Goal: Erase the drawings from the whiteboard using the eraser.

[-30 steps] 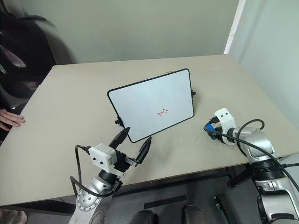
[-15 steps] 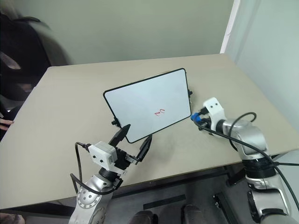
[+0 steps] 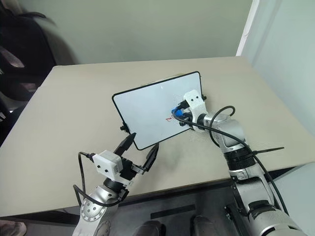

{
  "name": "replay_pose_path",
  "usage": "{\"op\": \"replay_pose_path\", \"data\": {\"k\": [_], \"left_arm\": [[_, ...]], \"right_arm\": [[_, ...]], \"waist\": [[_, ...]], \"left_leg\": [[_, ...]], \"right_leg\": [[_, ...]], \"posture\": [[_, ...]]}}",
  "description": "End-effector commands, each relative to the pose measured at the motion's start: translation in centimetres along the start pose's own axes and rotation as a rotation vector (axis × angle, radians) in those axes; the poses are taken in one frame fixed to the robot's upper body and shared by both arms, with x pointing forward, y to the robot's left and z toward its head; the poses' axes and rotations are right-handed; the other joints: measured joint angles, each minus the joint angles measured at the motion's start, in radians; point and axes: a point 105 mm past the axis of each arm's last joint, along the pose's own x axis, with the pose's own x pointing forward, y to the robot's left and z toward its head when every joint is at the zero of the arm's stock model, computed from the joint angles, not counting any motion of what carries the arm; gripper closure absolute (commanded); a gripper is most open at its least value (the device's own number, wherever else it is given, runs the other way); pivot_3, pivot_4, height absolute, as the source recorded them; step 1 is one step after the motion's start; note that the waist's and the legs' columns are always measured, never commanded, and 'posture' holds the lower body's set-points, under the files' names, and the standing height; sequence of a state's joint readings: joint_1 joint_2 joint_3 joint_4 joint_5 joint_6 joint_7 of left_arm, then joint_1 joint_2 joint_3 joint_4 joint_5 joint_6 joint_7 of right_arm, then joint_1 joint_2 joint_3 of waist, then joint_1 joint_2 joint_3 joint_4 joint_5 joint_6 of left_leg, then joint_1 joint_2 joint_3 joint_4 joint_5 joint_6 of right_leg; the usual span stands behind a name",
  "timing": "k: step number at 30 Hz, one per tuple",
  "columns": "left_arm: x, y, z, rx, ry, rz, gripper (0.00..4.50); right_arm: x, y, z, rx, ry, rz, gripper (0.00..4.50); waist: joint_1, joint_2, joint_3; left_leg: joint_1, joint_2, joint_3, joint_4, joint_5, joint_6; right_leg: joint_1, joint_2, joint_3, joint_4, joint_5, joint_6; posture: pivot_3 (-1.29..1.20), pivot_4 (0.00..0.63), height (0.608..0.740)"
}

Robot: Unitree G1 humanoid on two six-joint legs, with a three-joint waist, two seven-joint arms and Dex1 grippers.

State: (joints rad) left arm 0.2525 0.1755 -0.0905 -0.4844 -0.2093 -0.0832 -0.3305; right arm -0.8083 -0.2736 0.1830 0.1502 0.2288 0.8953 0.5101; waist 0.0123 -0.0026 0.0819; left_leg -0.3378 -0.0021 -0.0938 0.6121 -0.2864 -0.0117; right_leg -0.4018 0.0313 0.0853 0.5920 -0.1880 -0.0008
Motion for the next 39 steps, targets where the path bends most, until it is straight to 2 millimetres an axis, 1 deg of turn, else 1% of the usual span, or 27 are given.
{"op": "replay_pose_path", "data": {"k": [1, 3, 5, 7, 8, 11, 18, 21, 23, 24, 25, 28, 31, 33, 36, 39], "left_arm": [[-0.1, 0.1, 1.8, 0.020, -0.069, 0.011, 0.00], [-0.2, 0.2, 1.9, 0.022, -0.071, 0.018, 0.00], [-0.3, 0.3, 2.0, 0.024, -0.074, 0.026, 0.00], [-0.5, 0.4, 2.2, 0.024, -0.077, 0.033, 0.00], [-0.5, 0.5, 2.3, 0.025, -0.078, 0.035, 0.00], [-0.7, 0.6, 2.4, 0.027, -0.075, 0.039, 0.00], [-0.9, 0.8, 2.3, 0.027, -0.066, 0.039, 0.00], [-0.8, 0.7, 2.2, 0.025, -0.064, 0.035, 0.00], [-0.8, 0.6, 2.2, 0.024, -0.063, 0.033, 0.00], [-0.8, 0.6, 2.2, 0.024, -0.063, 0.032, 0.00], [-0.8, 0.6, 2.2, 0.023, -0.063, 0.031, 0.00], [-0.8, 0.5, 2.2, 0.023, -0.064, 0.030, 0.00], [-0.8, 0.5, 2.3, 0.023, -0.065, 0.032, 0.00], [-0.9, 0.6, 2.4, 0.024, -0.067, 0.034, 0.00], [-1.0, 0.6, 2.5, 0.026, -0.069, 0.038, 0.00], [-1.0, 0.7, 2.6, 0.028, -0.070, 0.039, 0.00]], "right_arm": [[1.0, 0.1, -0.9, -0.021, 0.017, -0.003, 4.00], [1.8, 0.4, -2.2, -0.038, 0.049, -0.001, 4.00], [2.3, 0.6, -3.4, -0.047, 0.080, -0.001, 4.00], [2.6, 0.9, -3.8, -0.055, 0.092, 0.009, 4.00], [2.6, 1.0, -3.6, -0.058, 0.084, 0.017, 4.00], [2.5, 1.2, -2.1, -0.070, 0.044, 0.026, 4.00], [1.6, 1.7, 3.4, -0.117, -0.087, 0.038, 4.00], [1.3, 2.0, 4.9, -0.132, -0.124, 0.042, 4.00], [1.2, 2.2, 5.2, -0.134, -0.134, 0.047, 4.00], [1.2, 2.3, 5.1, -0.132, -0.132, 0.050, 4.00], [1.4, 2.3, 4.6, -0.129, -0.117, 0.049, 4.00], [2.2, 2.1, 2.0, -0.114, -0.042, 0.036, 4.00], [2.6, 2.5, 0.2, -0.095, 0.000, 0.050, 4.00], [2.8, 2.7, -0.8, -0.080, 0.025, 0.053, 4.00], [3.1, 2.7, -1.9, -0.067, 0.055, 0.048, 4.00], [3.2, 2.7, -2.0, -0.066, 0.058, 0.043, 4.00]], "waist": [[-0.001, 0.000, 0.000], [-0.004, 0.000, 0.000], [-0.010, 0.000, 0.000], [-0.013, 0.000, 0.002], [-0.014, 0.000, 0.004], [-0.016, 0.002, 0.008], [-0.017, 0.003, 0.012], [-0.017, 0.002, 0.011], [-0.016, 0.002, 0.011], [-0.016, 0.002, 0.011], [-0.016, 0.002, 0.011], [-0.016, 0.002, 0.009], [-0.016, 0.001, 0.007], [-0.018, 0.001, 0.007], [-0.019, 0.001, 0.007], [-0.019, 0.002, 0.008]], "left_leg": [[0.000, 0.000, 0.000, 0.000, 0.000, 0.000], [0.001, 0.000, 0.000, -0.001, -0.001, -0.002], [0.002, 0.000, 0.000, -0.001, -0.005, -0.008], [0.002, 0.000, 0.000, -0.001, -0.006, -0.010], [0.002, 0.000, 0.000, -0.001, -0.006, -0.010], [0.001, 0.000, 0.000, -0.001, -0.005, -0.010], [-0.001, 0.000, 0.001, 0.000, -0.003, -0.007], [-0.001, 0.000, 0.001, 0.000, -0.003, -0.007], [-0.001, 0.000, 0.001, 0.000, -0.001, -0.003], [-0.001, 0.000, 0.001, 0.000, 0.001, -0.001], [-0.001, 0.000, 0.001, 0.000, 0.001, -0.001], [-0.001, 0.000, 0.001, 0.000, 0.001, -0.001], [0.004, 0.000, 0.000, -0.001, 0.000, -0.001], [0.004, 0.000, 0.001, -0.001, -0.001, -0.003], [0.005, 0.000, 0.001, -0.001, -0.004, -0.008], [0.005, 0.000, 0.001, -0.001, -0.005, -0.009]], "right_leg": [[0.001, 0.000, 0.000, 0.000, 0.000, 0.000], [0.002, 0.000, 0.000, 0.000, -0.005, 0.007], [0.002, 0.000, 0.000, 0.000, -0.004, 0.007], [0.002, 0.000, 0.000, 0.001, -0.004, 0.007], [0.001, 0.000, 0.000, 0.001, -0.004, 0.006], [-0.003, 0.000, 0.000, 0.001, -0.004, 0.006], [-0.005, 0.000, 0.000, 0.000, -0.002, 0.003], [-0.006, 0.000, 0.000, 0.001, -0.002, 0.002], [-0.006, 0.000, 0.000, 0.001, -0.001, 0.001], [-0.005, 0.000, -0.001, 0.000, 0.000, -0.001], [-0.005, 0.000, -0.001, 0.000, 0.001, -0.001], [-0.003, 0.000, -0.001, 0.000, 0.002, -0.004], [-0.001, 0.000, -0.001, 0.000, 0.000, 0.000], [0.001, 0.000, -0.001, 0.000, -0.001, 0.001], [0.001, 0.000, -0.001, 0.000, -0.001, 0.001], [-0.002, 0.001, -0.001, 0.000, -0.001, 0.001]], "posture": [[0.00, 0.150, 0.739], [0.00, 0.150, 0.739], [0.00, 0.150, 0.739], [0.00, 0.150, 0.739], [0.00, 0.150, 0.739], [0.00, 0.150, 0.739], [0.00, 0.150, 0.739], [0.00, 0.150, 0.739], [0.00, 0.150, 0.739], [0.00, 0.150, 0.739], [0.00, 0.150, 0.739], [0.00, 0.150, 0.739], [0.00, 0.150, 0.739], [0.00, 0.150, 0.739], [0.00, 0.150, 0.739], [0.00, 0.150, 0.739]]}}
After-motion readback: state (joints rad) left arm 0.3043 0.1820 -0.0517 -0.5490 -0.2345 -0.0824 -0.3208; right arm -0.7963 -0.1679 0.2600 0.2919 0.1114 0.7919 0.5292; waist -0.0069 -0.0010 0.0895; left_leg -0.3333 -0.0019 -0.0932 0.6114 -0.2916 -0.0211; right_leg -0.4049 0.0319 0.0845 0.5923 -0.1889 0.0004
